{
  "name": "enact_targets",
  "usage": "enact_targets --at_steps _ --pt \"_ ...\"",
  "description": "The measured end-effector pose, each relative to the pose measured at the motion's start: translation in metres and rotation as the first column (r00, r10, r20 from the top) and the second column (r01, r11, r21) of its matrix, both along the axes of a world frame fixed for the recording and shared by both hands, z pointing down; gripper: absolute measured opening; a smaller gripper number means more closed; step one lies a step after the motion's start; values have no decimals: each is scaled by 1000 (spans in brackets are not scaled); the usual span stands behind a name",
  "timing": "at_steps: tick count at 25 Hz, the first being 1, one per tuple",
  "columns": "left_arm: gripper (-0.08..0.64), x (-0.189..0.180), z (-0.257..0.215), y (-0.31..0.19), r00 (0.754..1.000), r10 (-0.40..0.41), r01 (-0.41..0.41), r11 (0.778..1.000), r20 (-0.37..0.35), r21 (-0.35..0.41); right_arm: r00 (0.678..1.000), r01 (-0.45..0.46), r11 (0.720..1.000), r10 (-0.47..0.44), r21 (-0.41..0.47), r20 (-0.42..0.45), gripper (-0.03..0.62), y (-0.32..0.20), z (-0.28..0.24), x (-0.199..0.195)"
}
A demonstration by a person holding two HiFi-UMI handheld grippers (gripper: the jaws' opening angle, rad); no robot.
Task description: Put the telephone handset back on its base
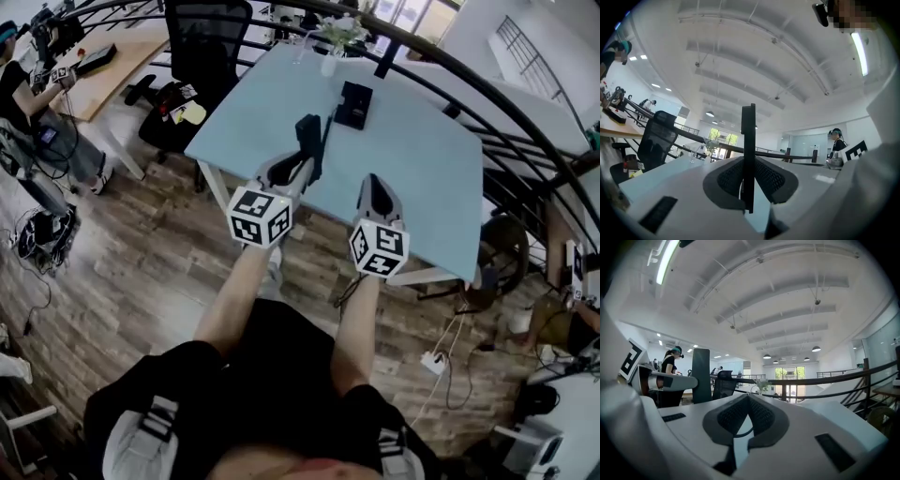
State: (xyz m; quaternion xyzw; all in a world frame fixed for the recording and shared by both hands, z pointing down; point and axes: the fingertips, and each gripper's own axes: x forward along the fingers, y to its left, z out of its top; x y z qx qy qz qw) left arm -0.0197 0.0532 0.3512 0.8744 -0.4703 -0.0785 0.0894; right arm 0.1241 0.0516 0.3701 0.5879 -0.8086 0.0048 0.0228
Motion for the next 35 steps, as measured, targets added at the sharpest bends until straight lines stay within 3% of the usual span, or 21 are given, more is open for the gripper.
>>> enact_targets --at_steps 3,10,14,20,27,35 --pt "64 2 8 -48 999 18 -20 999 -42 -25 1000 -8 998 7 -61 -8 -6 -42 23 3" --pt "64 -8 35 -154 997 63 -67 992 -40 -107 1000 19 989 -19 -145 7 -6 -147 53 -25" --pt "64 -17 40 -212 995 87 -92 988 -40 -121 997 71 988 -71 -139 7 -6 -207 50 -52" --pt "64 -26 62 -268 990 131 -137 977 -50 -163 998 69 984 -68 -163 7 -6 -257 68 -69" --pt "64 10 104 -300 974 208 -224 940 -87 -257 999 -30 968 33 -251 7 -6 -278 103 -15" --pt "64 54 131 -324 957 280 -290 902 -79 -318 997 -53 959 69 -279 47 -6 -297 121 21"
